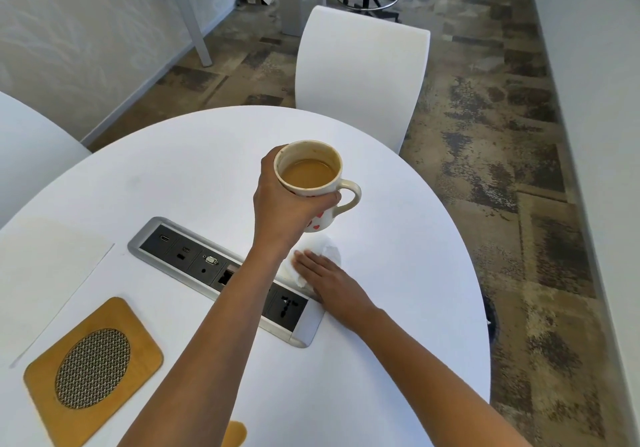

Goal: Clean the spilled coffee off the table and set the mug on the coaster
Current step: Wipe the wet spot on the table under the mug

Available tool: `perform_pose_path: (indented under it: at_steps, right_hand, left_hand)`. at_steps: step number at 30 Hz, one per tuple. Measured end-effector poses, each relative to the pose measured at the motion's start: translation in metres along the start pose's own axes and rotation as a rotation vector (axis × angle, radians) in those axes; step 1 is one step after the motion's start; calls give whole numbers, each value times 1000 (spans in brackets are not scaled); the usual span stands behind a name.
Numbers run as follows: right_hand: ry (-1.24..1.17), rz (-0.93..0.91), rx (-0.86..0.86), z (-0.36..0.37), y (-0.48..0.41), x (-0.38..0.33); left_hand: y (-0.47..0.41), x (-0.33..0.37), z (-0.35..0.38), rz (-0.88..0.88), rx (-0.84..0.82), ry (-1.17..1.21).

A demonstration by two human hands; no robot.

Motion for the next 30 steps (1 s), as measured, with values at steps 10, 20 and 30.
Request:
perform_pose_path:
  at_steps: [10, 20, 30]
  right_hand:
    - [35, 154, 227, -36, -57, 41]
    - [144, 671, 315, -88, -1, 159]
    - [-5, 647, 458, -65, 29, 106]
  left_hand:
    - [-11, -11, -5, -19, 37, -30]
    - [-20, -16, -11, -38, 52, 16]
    - [-19, -15, -1, -36, 48, 28]
Point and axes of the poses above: each hand's wrist, its own y-axis away from the middle knuckle, its own z-axis out of the palm, x = y × z, the point moved 9 cm from there along -y, towards the middle knuckle, and after that the axes turned 2 degrees about -y, right-handed, at the moved point
